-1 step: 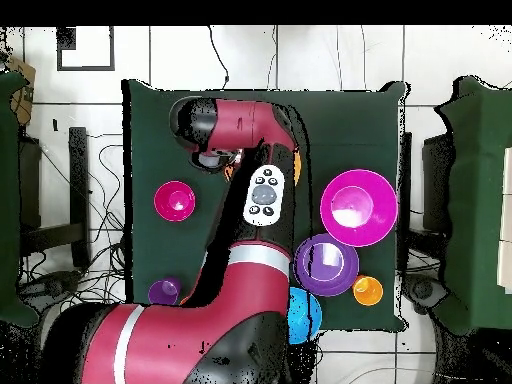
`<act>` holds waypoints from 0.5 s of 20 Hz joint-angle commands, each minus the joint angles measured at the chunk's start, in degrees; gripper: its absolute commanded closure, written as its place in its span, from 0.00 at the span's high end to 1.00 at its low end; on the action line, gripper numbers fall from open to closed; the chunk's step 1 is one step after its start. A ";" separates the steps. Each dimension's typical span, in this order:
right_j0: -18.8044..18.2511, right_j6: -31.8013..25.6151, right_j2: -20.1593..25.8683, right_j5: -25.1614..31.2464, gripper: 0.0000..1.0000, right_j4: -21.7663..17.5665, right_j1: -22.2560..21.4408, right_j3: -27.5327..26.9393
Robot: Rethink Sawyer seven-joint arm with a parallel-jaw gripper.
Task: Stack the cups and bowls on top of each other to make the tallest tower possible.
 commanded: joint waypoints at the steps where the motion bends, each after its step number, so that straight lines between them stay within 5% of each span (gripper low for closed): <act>1: -0.21 8.46 3.14 -6.84 0.00 -0.91 1.84 5.48; 10: 0.82 12.37 4.93 -14.35 0.00 1.99 4.98 8.15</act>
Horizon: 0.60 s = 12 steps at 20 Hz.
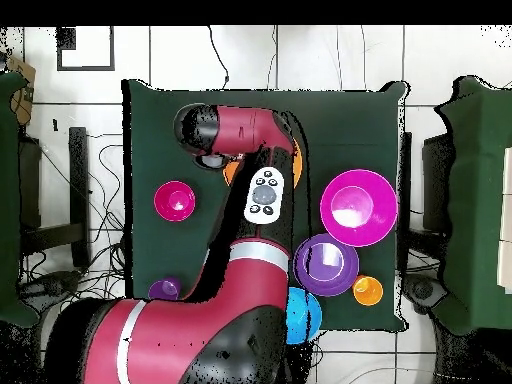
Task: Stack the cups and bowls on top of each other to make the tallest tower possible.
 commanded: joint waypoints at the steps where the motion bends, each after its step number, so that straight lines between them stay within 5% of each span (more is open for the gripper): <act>1: 1.27 13.00 4.96 -7.22 0.00 1.72 3.70 7.90; 12: 4.16 15.25 4.35 -10.43 0.00 2.52 2.59 13.06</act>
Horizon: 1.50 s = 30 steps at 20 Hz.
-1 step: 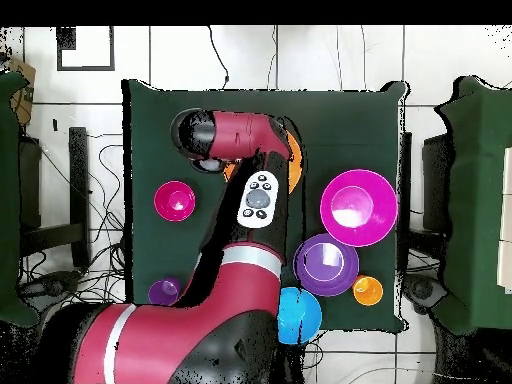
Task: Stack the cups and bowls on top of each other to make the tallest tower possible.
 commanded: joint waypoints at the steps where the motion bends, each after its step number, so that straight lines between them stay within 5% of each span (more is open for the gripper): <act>1: 2.91 11.56 6.26 -6.77 0.00 1.35 2.66 11.21; 16: 9.45 12.78 5.03 -11.97 0.00 1.18 0.80 16.19; 30: 8.09 7.75 3.25 -14.23 0.00 -1.24 0.19 17.04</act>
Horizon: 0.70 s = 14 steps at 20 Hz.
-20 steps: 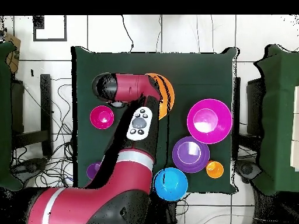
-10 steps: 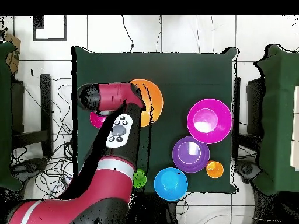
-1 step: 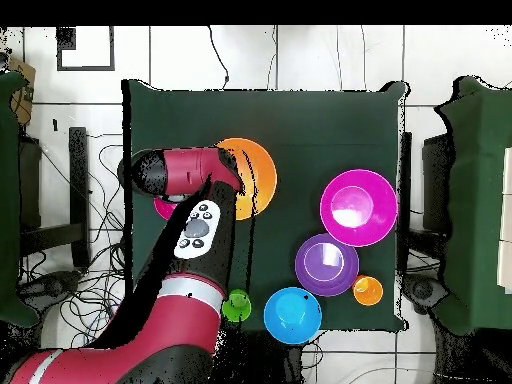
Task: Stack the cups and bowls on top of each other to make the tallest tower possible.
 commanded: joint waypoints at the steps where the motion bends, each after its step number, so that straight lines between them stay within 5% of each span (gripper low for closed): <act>1: -1.03 5.78 5.65 -3.61 0.00 -1.48 4.38 5.45; 14: -3.37 2.27 6.29 -2.48 0.00 -2.41 3.70 4.86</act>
